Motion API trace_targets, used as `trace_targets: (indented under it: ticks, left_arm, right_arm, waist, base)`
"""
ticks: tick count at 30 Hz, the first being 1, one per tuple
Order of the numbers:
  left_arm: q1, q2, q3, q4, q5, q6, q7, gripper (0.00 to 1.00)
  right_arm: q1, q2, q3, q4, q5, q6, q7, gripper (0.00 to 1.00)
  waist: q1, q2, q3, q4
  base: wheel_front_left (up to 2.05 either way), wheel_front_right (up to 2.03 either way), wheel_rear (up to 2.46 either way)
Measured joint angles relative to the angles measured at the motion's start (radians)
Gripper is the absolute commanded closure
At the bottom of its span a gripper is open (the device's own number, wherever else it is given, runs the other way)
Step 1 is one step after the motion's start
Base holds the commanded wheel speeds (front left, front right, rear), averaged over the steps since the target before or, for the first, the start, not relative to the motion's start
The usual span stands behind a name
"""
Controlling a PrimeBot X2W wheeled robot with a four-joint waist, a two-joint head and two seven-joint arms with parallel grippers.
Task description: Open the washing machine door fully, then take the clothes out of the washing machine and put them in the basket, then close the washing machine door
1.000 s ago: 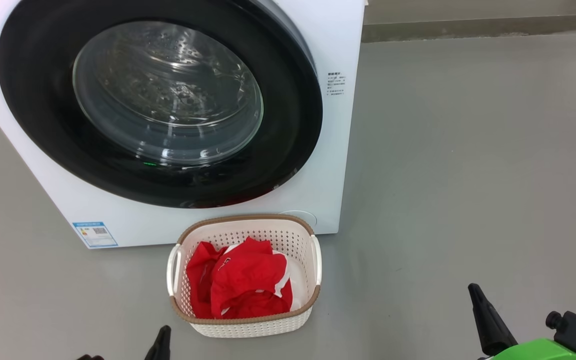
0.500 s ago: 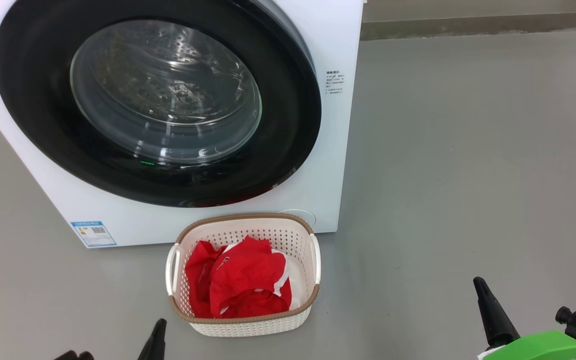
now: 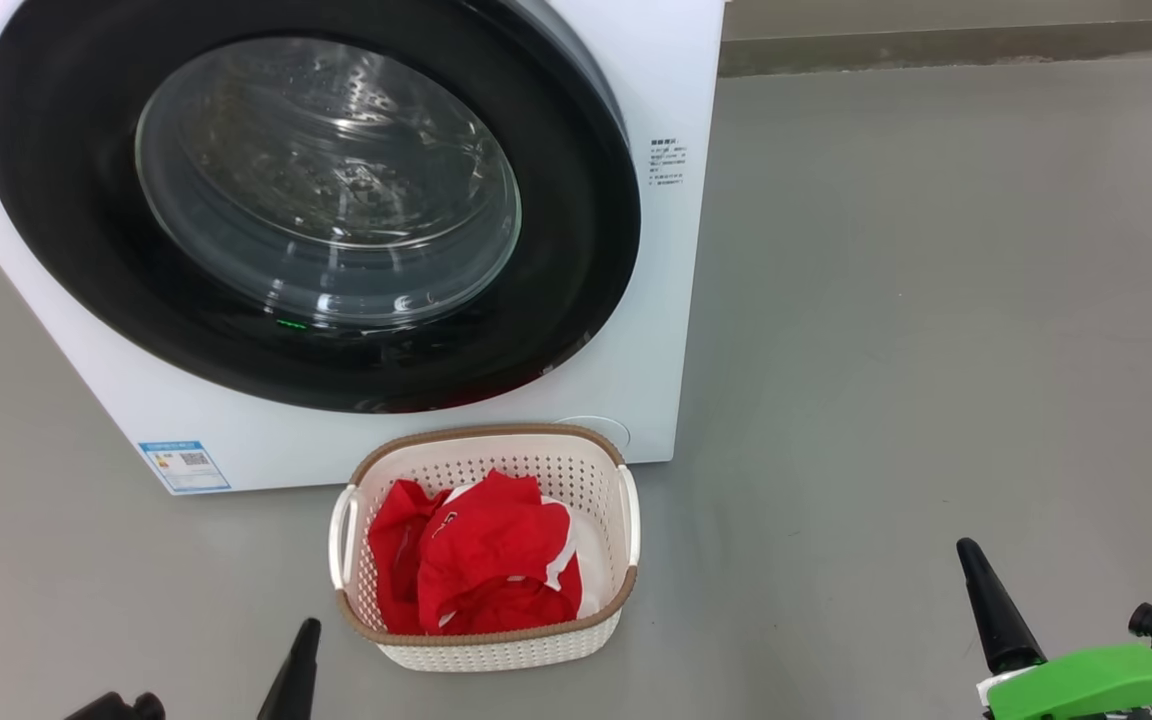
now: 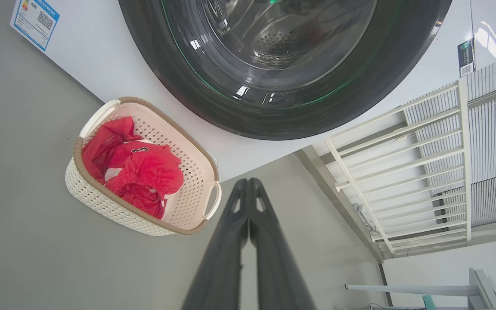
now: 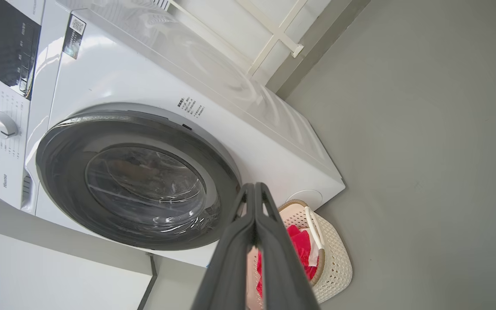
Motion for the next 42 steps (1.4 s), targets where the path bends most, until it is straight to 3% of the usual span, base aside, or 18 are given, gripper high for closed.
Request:
trace_targets:
  ticks: [42]
  left_arm:
    - [-0.070, -0.030, 0.119, 0.042, -0.418, -0.091, 0.088, 1.00]
  right_arm:
    - [-0.088, -0.006, -0.052, 0.014, 0.430, 0.000, 0.099, 1.00]
  waist:
    - [0.0000, 0.0000, 0.012, -0.008]
  base:
    - [0.00, 0.00, 0.00]
